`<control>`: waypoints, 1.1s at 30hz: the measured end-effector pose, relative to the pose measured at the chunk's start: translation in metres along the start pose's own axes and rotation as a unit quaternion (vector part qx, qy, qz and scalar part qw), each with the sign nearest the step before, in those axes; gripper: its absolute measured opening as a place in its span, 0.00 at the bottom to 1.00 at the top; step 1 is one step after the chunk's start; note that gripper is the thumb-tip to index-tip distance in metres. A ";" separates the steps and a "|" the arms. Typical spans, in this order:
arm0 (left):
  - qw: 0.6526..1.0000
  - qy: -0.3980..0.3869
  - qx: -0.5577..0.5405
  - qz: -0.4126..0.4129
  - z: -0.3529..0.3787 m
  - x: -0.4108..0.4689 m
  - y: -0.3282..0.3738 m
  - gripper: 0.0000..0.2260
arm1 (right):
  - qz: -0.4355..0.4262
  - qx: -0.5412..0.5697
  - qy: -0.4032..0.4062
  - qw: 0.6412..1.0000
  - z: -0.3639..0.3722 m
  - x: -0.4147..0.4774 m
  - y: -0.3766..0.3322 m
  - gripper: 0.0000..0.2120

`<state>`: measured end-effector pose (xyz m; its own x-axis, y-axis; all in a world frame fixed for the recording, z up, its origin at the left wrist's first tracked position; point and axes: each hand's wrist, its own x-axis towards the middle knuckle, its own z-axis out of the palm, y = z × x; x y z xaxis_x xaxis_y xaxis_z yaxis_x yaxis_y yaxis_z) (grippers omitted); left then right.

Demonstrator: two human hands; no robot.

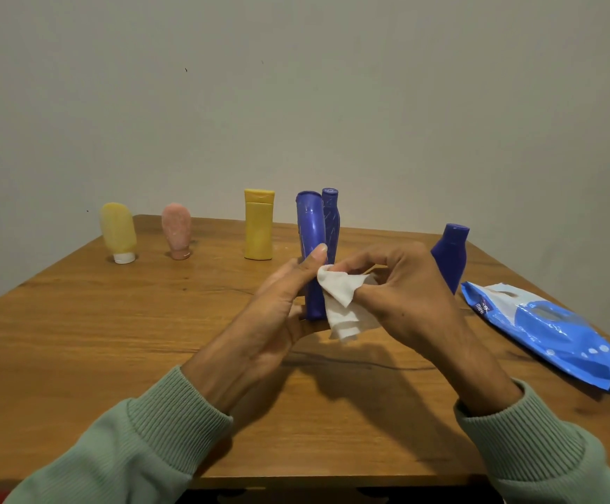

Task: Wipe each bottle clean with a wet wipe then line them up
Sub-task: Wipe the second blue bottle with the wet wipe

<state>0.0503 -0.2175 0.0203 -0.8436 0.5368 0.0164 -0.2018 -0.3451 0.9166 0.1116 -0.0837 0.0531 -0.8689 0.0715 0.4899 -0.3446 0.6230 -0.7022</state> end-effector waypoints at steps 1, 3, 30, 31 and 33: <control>1.000 -0.003 -0.016 -0.007 0.000 0.000 0.001 0.23 | 0.001 0.001 0.003 1.000 -0.001 0.000 0.001 0.11; 0.999 -0.012 -0.044 -0.018 -0.002 0.000 0.002 0.21 | 0.006 -0.003 0.011 1.000 -0.002 0.001 0.003 0.10; 0.996 -0.037 -0.085 0.001 0.000 -0.003 0.006 0.24 | 0.024 0.031 0.026 0.999 -0.010 0.002 0.002 0.08; 0.995 -0.039 -0.088 0.003 0.000 -0.003 0.006 0.24 | 0.025 0.028 0.027 0.999 -0.010 0.002 0.003 0.07; 0.995 -0.040 -0.094 0.007 0.000 -0.004 0.007 0.24 | 0.029 0.021 0.027 0.999 -0.010 0.002 0.004 0.07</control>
<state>0.0522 -0.2217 0.0262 -0.8057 0.5885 0.0674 -0.2866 -0.4868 0.8252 0.1116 -0.0735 0.0565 -0.8677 0.1493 0.4742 -0.3100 0.5831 -0.7509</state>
